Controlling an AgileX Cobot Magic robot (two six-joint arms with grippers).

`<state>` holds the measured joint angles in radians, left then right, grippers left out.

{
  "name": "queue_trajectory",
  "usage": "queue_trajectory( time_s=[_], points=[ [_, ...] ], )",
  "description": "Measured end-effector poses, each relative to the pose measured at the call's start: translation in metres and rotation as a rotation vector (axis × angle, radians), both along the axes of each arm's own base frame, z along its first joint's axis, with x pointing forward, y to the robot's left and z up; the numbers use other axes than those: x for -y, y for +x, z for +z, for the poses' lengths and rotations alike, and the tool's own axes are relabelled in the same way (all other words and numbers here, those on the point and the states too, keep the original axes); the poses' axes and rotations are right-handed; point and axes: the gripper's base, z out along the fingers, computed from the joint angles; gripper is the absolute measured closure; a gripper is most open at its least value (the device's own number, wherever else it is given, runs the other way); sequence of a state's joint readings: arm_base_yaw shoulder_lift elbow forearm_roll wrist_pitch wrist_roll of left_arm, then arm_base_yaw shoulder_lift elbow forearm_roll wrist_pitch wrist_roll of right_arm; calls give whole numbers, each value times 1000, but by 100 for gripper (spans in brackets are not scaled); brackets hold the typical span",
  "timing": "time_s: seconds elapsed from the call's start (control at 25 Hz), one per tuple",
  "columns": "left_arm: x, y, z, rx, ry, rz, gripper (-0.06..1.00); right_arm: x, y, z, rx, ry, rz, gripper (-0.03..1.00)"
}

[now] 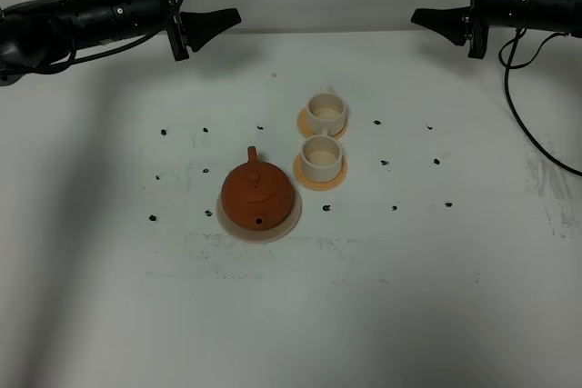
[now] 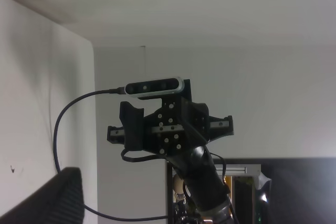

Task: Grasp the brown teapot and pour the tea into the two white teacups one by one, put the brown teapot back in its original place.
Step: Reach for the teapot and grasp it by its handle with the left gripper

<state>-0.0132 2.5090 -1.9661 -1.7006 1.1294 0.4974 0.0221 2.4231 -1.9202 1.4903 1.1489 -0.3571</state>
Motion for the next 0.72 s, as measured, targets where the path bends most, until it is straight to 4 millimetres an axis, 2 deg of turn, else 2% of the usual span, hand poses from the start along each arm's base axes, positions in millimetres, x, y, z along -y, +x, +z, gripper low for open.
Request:
queue_trajectory(
  time_s=[0.48, 0.72],
  points=[
    [0, 0, 0, 33, 20, -5, 25, 0, 1, -1, 15, -12, -5, 40],
    [0, 4, 9, 127, 63, -21, 29, 1, 3, 10, 232, 7, 19, 41]
  ],
)
